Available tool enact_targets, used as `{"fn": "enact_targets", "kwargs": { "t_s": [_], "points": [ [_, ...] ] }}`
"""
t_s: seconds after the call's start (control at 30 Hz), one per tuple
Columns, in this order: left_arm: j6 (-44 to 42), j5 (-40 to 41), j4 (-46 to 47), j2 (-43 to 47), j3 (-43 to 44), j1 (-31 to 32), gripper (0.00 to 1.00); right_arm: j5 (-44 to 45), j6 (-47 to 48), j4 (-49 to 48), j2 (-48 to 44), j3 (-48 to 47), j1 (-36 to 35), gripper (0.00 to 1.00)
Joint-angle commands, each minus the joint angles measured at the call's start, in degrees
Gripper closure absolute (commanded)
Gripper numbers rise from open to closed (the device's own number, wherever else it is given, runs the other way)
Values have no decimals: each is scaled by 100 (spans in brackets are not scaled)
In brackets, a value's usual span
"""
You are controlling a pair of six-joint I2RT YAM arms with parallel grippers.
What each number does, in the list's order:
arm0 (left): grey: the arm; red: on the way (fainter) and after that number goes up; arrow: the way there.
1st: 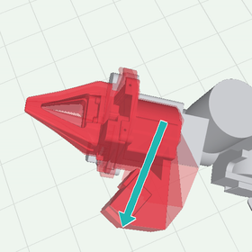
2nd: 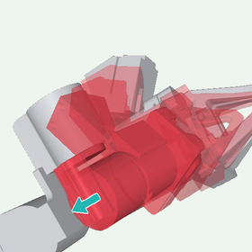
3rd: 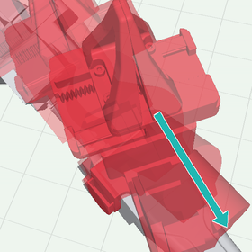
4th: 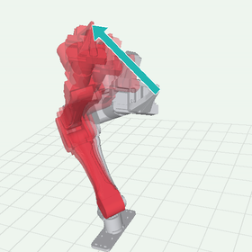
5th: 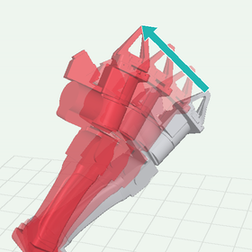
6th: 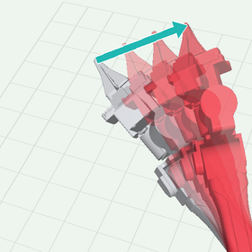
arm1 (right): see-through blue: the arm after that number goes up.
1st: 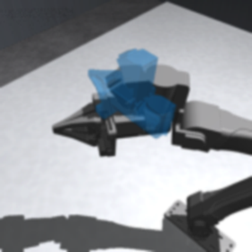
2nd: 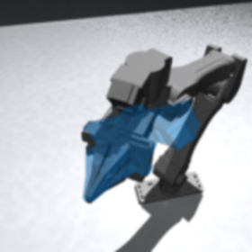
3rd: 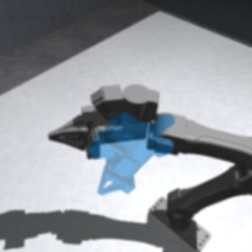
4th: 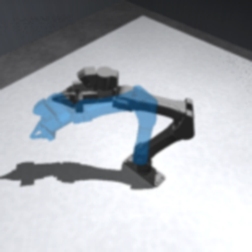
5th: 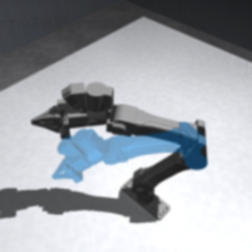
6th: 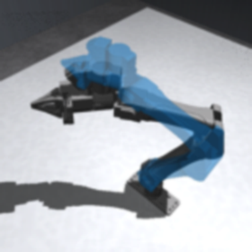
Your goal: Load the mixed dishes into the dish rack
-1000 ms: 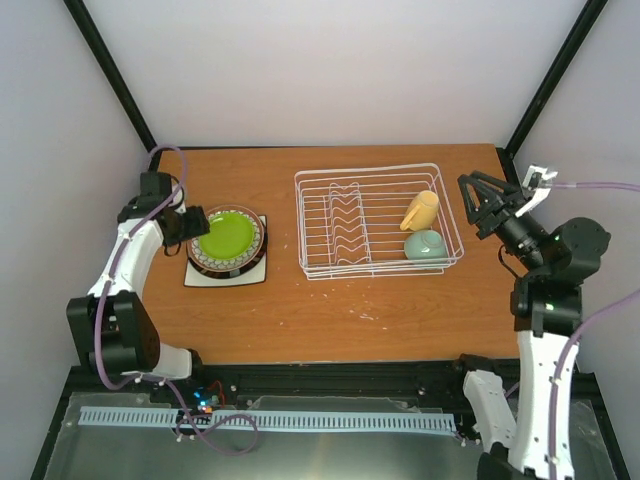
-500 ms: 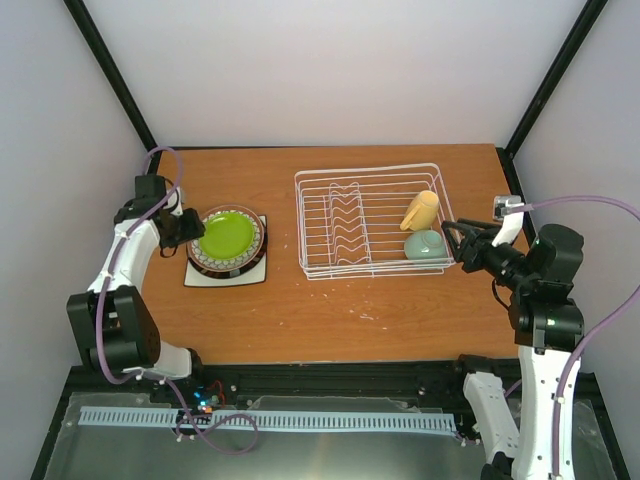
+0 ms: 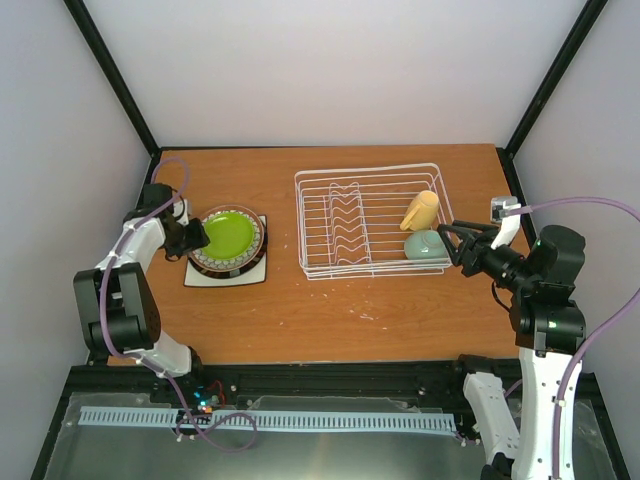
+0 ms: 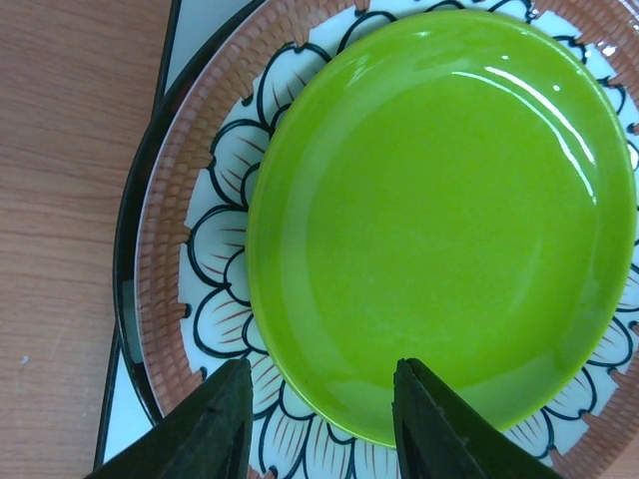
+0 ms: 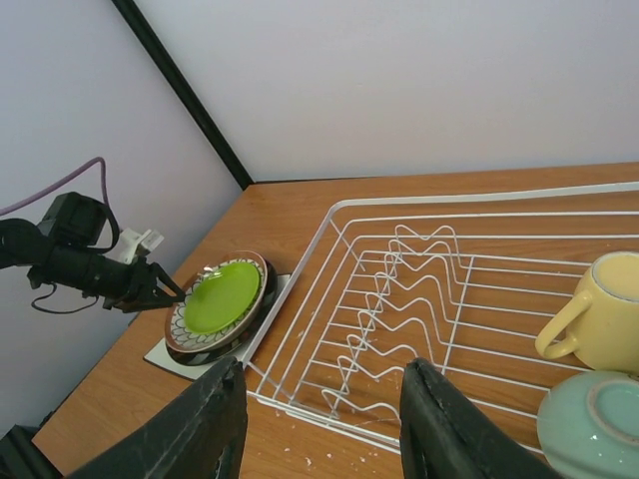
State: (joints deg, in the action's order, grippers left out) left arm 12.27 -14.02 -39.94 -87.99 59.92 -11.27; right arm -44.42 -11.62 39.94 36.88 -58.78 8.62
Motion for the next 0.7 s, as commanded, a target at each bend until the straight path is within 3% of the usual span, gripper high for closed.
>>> {"fn": "enact_targets", "kwargs": {
  "t_s": [0.0,0.67],
  "points": [
    [-52,29,115,-135,74,-69,61,-164,3,-72,-17,-131,-40,57],
    [-39,62,463,-526,-285,-69,57,-311,10,-183,3,-129,-44,56]
  ]
}}
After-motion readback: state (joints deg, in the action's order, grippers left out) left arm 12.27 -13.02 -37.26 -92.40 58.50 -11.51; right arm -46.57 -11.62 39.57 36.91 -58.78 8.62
